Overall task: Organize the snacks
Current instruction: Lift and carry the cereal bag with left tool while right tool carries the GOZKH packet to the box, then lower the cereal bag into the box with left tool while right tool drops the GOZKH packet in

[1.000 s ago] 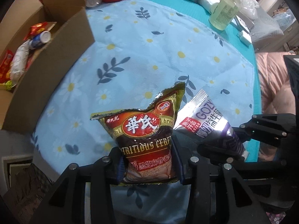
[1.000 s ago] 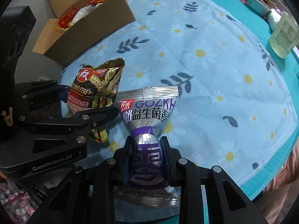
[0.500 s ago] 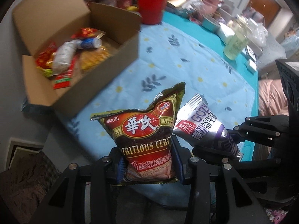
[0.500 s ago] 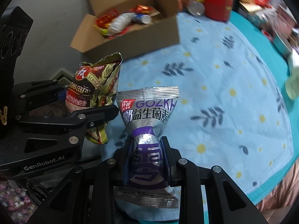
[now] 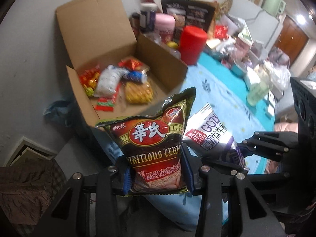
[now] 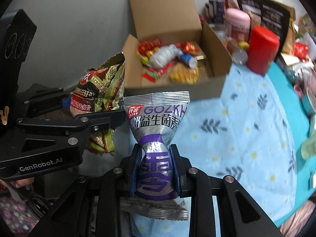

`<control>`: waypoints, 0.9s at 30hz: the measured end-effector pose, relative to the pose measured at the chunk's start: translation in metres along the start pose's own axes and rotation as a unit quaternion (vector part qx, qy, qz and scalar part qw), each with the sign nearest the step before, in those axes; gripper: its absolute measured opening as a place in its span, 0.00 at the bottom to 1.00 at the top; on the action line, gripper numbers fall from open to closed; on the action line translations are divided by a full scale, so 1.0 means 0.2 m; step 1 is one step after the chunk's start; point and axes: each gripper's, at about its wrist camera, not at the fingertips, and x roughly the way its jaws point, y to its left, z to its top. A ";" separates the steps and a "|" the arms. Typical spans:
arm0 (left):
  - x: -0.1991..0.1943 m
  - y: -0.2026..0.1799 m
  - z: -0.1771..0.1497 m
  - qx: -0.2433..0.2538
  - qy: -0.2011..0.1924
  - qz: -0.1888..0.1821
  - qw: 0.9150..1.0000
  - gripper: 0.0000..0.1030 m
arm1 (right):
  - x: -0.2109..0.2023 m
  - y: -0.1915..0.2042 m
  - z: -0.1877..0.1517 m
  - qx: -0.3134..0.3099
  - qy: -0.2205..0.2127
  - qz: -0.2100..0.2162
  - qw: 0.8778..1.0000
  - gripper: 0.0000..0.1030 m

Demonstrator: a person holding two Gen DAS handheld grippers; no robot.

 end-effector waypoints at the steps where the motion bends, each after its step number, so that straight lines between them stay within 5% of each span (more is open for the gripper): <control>1: -0.02 0.01 0.02 -0.002 -0.007 0.003 1.000 0.40 | -0.01 0.01 0.03 -0.003 -0.005 0.000 1.000 0.27; 15: -0.14 0.25 0.34 -0.031 -0.084 0.017 0.996 0.40 | -0.10 0.08 0.45 -0.041 -0.063 -0.001 0.997 0.27; 27: -0.06 0.45 0.62 -0.035 -0.109 0.041 0.993 0.40 | 0.01 0.02 0.79 -0.052 -0.082 0.010 0.995 0.27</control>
